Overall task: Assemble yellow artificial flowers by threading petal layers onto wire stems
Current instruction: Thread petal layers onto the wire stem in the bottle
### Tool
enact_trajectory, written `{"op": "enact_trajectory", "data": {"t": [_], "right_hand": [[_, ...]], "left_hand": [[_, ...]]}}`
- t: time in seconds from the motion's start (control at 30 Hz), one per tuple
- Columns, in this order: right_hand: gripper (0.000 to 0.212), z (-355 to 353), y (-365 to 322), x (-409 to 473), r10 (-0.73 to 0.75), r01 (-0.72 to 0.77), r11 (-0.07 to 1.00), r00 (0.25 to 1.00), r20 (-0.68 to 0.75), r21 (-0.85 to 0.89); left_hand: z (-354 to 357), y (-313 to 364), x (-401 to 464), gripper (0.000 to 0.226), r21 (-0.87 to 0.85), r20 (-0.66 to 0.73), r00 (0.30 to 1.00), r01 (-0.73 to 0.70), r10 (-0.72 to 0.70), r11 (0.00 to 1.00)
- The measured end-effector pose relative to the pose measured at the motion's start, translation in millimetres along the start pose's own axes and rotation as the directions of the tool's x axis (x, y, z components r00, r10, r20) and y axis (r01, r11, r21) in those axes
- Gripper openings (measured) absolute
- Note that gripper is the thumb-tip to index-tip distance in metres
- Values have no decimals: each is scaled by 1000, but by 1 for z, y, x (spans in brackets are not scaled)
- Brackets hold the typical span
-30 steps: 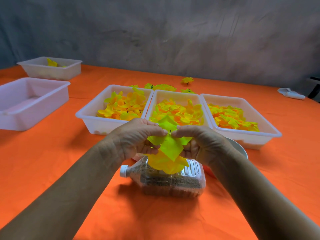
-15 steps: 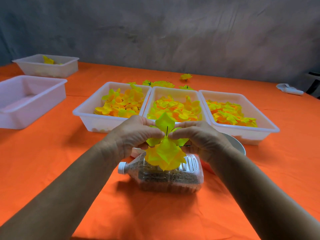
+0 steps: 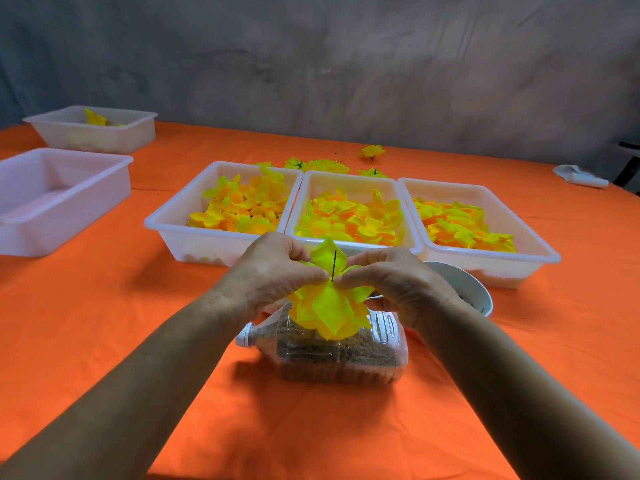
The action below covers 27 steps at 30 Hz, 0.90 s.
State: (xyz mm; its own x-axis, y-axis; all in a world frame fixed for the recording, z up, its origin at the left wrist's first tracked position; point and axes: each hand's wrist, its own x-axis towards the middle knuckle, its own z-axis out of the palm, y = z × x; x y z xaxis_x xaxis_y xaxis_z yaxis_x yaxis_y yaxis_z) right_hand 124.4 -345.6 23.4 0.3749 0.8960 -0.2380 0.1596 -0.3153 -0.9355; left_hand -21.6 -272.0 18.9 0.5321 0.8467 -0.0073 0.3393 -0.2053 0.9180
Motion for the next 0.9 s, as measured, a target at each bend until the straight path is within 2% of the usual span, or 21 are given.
{"op": "enact_trajectory", "data": {"t": [0.1,0.23,0.37,0.6,0.73,0.9], "right_hand": [[16,0,1,-1,18,-18,1000,1000,7,14],[14,-1,1,-1,50,-52,997,998,32,54],[15,2,0,0,60,-60,997,998,14,49],[16,6,2,-1,57,-57,998,998,-11,9],[17,6,1,-1,49,-49,999,999,-14,-10],[17,5,3,-2,47,-47,999,999,-1,-13]], "left_hand": [[0,1,0,15,-46,42,998,48,-46,998],[-2,2,1,23,-122,89,989,125,-114,985],[0,1,4,21,-144,107,980,180,-165,973],[4,-1,6,23,-89,101,980,179,-170,980],[4,0,5,12,-40,103,983,154,-149,987],[4,-1,7,16,-35,97,983,157,-153,987]]}}
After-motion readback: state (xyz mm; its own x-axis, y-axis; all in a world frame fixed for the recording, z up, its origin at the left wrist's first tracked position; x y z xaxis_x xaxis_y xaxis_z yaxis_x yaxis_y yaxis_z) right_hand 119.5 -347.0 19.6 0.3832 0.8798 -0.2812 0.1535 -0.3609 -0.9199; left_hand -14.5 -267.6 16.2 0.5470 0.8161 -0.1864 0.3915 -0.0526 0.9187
